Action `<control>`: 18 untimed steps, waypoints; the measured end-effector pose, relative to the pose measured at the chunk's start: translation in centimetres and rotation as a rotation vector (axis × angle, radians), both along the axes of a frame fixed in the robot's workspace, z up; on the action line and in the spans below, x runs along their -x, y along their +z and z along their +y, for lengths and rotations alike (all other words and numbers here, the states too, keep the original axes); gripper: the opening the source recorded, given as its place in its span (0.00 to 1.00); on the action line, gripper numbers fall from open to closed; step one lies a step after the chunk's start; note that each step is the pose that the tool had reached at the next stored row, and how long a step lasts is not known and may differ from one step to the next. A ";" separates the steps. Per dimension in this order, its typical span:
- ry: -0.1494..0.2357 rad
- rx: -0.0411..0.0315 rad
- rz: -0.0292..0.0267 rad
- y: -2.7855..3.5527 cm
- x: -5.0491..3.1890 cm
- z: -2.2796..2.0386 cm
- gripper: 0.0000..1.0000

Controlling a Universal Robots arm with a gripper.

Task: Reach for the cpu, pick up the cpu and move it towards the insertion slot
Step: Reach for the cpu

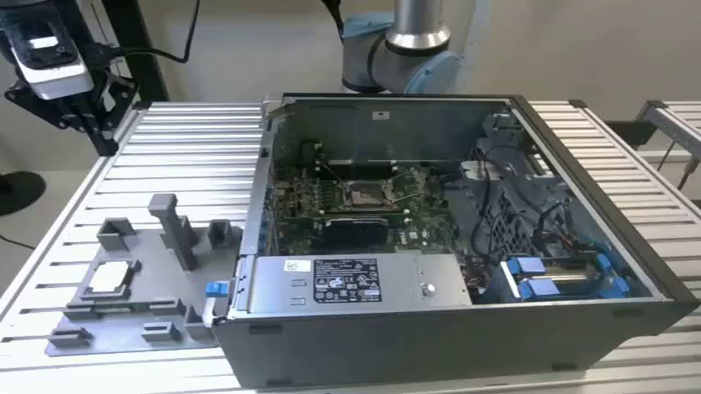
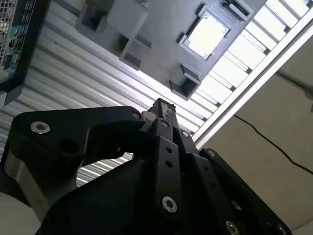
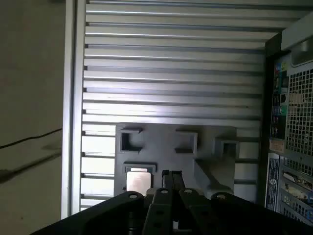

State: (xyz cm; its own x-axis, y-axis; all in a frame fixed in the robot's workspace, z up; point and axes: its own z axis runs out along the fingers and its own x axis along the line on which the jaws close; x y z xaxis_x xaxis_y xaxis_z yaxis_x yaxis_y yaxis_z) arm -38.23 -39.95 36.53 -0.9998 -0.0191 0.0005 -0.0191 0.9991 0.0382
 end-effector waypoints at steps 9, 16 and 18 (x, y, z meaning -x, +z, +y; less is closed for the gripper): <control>0.000 0.0000 0.0000 0.00 0.00 0.00 0.00; 0.000 -0.0001 0.0000 0.00 0.40 -0.20 0.00; 0.000 -0.0002 -0.0001 -0.01 0.77 -0.55 0.00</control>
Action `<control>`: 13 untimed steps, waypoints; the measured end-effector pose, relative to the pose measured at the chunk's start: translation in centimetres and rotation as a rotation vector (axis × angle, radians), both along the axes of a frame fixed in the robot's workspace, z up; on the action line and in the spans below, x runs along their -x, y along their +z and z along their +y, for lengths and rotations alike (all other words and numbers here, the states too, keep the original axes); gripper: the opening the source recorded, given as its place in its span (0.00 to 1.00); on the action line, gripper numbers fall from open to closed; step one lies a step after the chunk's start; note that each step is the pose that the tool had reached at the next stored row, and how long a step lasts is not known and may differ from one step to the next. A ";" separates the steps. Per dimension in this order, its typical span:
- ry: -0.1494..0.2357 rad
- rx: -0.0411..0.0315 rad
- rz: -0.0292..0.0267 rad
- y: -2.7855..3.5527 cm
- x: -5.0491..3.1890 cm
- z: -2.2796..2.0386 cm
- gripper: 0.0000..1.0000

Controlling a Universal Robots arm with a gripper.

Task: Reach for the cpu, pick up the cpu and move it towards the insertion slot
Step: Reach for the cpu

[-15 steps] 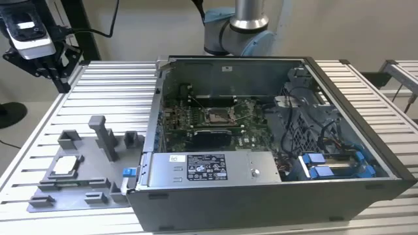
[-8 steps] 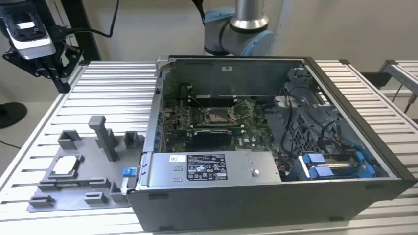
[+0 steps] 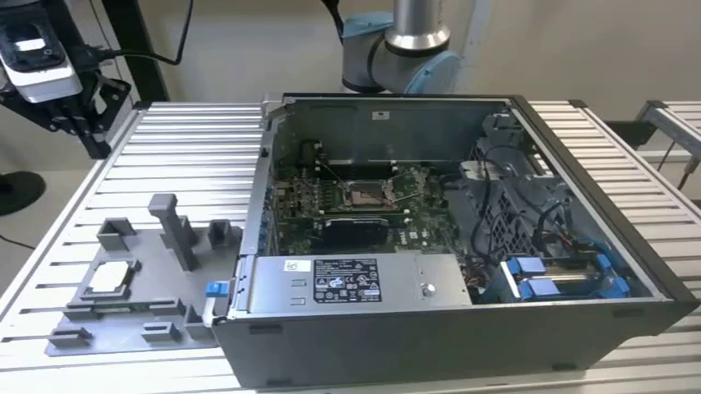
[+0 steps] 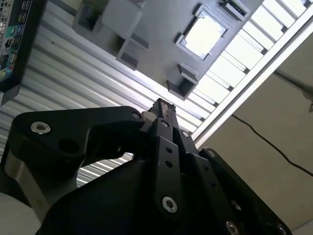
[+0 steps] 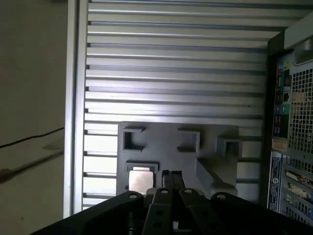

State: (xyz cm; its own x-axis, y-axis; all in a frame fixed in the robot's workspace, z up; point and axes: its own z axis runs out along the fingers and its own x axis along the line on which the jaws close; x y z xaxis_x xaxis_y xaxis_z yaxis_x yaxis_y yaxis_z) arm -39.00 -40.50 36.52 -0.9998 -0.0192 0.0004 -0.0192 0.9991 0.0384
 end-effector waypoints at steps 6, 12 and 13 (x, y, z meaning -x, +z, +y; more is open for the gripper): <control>0.000 0.0001 0.0001 0.00 0.64 -1.98 0.00; 0.000 0.0002 0.0001 -0.01 1.69 -2.98 0.00; 0.000 0.0002 0.0001 -0.01 1.69 -2.98 0.00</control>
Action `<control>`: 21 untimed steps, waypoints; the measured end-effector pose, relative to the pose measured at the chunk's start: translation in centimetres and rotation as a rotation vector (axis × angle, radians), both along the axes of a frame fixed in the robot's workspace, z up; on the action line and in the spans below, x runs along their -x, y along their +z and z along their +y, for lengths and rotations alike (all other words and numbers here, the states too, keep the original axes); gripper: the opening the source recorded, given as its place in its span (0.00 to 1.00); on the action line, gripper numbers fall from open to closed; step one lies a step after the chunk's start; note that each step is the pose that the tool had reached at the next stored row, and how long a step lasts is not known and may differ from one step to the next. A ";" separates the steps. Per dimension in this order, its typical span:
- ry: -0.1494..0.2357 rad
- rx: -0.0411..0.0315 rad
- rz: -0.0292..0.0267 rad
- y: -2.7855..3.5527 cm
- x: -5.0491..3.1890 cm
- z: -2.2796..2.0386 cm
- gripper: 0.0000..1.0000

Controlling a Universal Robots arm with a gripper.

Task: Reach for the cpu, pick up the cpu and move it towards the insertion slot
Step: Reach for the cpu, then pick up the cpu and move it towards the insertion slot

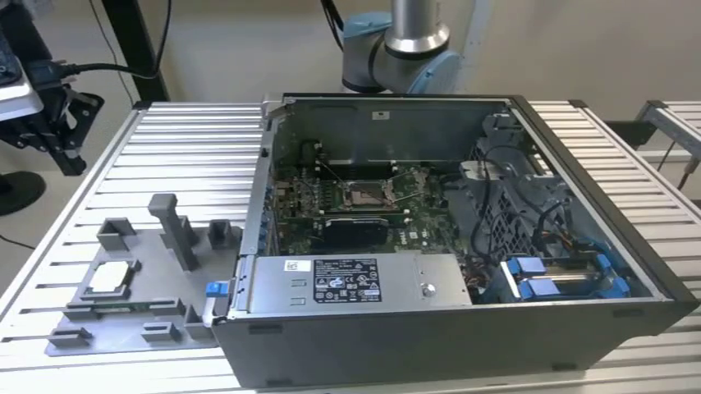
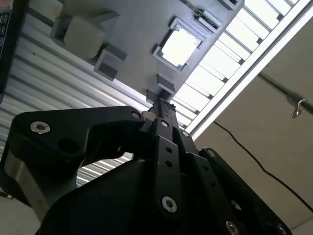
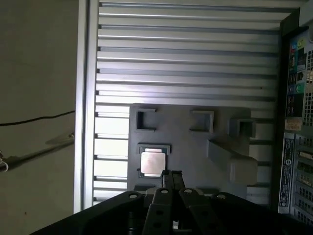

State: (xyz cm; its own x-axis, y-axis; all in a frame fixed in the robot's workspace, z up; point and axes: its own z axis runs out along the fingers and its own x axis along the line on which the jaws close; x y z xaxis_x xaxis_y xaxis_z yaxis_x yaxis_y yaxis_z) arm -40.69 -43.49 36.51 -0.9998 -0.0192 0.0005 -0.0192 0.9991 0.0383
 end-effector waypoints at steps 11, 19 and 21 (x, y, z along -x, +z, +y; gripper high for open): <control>0.000 0.0000 0.0000 0.00 0.02 0.00 1.00; 0.000 -0.0001 -0.0001 0.00 0.05 0.00 1.00; 0.000 -0.0001 -0.0002 -0.02 0.09 0.00 1.00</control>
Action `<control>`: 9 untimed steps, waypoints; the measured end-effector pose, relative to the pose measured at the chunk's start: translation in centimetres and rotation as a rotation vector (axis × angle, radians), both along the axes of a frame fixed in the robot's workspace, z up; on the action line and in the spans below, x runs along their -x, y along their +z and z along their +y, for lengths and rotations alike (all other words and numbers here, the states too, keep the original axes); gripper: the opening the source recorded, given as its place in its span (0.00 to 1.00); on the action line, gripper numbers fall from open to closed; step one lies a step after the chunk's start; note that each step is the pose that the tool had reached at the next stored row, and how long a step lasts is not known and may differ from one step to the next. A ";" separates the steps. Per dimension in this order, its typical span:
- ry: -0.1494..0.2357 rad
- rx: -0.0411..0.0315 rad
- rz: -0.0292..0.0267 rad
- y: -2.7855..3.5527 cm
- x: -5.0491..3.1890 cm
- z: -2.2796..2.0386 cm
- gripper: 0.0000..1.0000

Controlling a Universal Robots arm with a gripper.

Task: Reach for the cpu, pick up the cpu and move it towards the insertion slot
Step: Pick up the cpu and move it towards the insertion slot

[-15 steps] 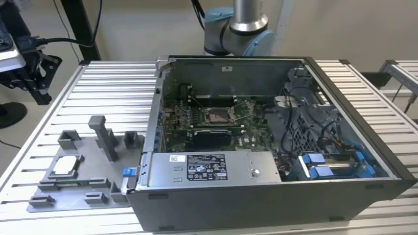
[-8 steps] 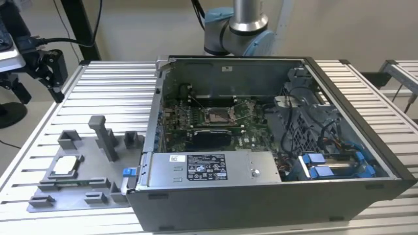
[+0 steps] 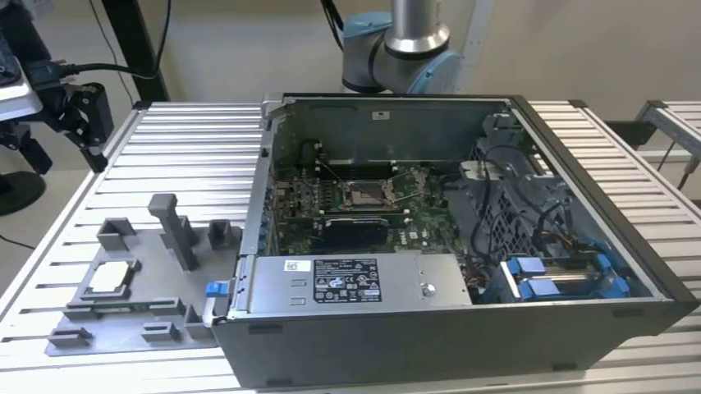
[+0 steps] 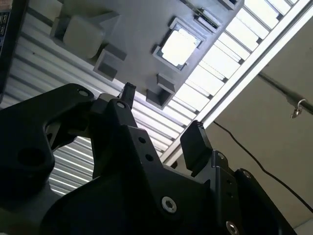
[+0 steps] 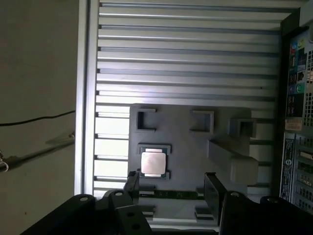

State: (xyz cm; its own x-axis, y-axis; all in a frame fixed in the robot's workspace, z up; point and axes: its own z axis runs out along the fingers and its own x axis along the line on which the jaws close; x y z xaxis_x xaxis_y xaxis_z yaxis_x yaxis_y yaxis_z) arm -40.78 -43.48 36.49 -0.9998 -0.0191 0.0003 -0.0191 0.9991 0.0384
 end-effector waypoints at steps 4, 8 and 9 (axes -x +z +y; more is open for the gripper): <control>0.000 0.0001 0.0001 -0.40 0.03 0.00 1.00; 0.000 0.0002 0.0001 -1.10 0.05 0.00 1.00; 0.000 0.0001 0.0001 -1.28 0.06 0.00 1.00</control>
State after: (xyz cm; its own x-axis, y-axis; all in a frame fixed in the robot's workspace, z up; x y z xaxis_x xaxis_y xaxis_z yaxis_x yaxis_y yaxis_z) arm -40.84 -43.49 35.21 -0.9998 -0.0192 0.0004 -0.0191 0.9991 0.0383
